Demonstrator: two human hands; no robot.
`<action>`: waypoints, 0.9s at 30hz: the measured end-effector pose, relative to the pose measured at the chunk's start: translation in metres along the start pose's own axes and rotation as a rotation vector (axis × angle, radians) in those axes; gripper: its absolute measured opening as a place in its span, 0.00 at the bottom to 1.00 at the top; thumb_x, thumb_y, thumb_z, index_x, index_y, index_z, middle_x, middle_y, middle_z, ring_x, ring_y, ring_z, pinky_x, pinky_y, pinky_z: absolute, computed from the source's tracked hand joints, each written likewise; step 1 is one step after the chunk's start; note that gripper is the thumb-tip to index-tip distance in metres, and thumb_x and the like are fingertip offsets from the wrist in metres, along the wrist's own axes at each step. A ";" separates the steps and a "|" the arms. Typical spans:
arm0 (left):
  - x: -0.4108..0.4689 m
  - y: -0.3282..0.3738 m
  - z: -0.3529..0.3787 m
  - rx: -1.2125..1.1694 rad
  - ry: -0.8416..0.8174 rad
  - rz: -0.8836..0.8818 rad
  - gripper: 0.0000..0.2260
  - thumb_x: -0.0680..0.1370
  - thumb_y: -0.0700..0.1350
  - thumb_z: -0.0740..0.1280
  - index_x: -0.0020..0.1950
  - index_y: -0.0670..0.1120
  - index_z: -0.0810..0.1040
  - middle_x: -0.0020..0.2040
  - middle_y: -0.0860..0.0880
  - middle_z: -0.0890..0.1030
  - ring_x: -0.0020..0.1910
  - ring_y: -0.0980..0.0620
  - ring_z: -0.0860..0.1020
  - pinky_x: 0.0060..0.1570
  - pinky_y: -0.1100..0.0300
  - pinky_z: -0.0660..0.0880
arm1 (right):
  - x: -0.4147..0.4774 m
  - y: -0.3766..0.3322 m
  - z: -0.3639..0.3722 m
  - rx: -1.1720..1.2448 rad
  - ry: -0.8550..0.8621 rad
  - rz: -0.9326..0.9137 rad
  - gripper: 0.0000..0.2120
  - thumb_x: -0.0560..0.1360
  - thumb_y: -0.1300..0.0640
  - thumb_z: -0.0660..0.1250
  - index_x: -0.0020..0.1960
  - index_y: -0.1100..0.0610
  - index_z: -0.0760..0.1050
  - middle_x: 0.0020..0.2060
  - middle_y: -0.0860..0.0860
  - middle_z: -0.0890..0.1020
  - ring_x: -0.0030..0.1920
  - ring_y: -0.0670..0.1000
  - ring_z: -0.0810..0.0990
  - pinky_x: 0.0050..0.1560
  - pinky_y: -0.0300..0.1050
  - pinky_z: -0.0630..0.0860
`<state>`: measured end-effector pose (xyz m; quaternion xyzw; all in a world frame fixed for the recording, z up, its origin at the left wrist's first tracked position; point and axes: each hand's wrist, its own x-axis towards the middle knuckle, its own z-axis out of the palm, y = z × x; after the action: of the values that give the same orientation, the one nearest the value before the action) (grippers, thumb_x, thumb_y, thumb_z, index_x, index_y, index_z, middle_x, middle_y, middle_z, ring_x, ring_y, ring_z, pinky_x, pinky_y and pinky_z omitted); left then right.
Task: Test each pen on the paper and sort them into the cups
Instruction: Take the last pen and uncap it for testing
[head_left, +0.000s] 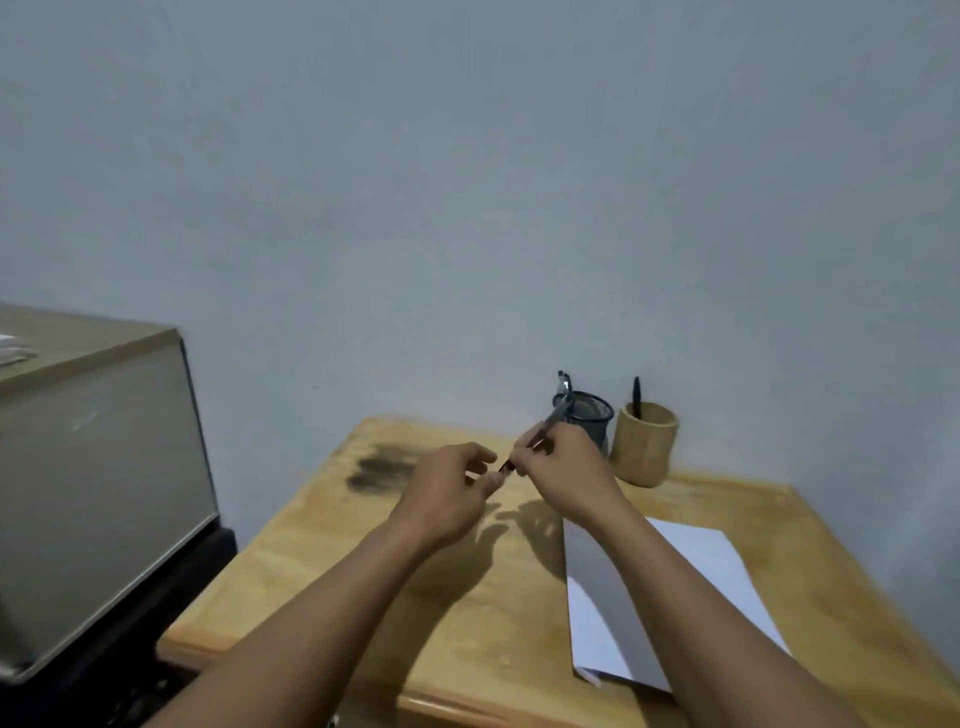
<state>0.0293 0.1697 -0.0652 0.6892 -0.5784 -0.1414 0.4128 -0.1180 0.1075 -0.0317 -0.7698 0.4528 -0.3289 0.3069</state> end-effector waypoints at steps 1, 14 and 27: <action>0.001 0.005 0.006 -0.030 -0.031 0.010 0.12 0.78 0.49 0.71 0.60 0.48 0.82 0.53 0.51 0.84 0.47 0.55 0.83 0.49 0.61 0.77 | -0.002 0.004 -0.007 0.102 0.022 0.035 0.07 0.74 0.58 0.67 0.42 0.59 0.82 0.35 0.54 0.84 0.35 0.51 0.79 0.38 0.47 0.74; 0.009 0.049 0.035 -0.274 0.037 0.138 0.08 0.72 0.38 0.76 0.49 0.48 0.87 0.38 0.53 0.86 0.39 0.53 0.84 0.43 0.61 0.80 | -0.029 0.033 -0.033 0.983 0.188 0.343 0.08 0.78 0.63 0.69 0.39 0.60 0.78 0.29 0.51 0.78 0.28 0.45 0.73 0.32 0.39 0.72; 0.018 0.053 0.048 -0.178 -0.079 0.232 0.05 0.78 0.40 0.71 0.50 0.43 0.87 0.39 0.39 0.85 0.35 0.53 0.82 0.47 0.52 0.82 | -0.030 0.048 -0.045 0.903 0.267 0.311 0.06 0.78 0.64 0.69 0.42 0.63 0.77 0.29 0.54 0.77 0.27 0.47 0.72 0.30 0.39 0.69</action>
<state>-0.0334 0.1344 -0.0509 0.5722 -0.6553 -0.1702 0.4628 -0.1881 0.1070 -0.0490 -0.4343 0.4098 -0.5385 0.5945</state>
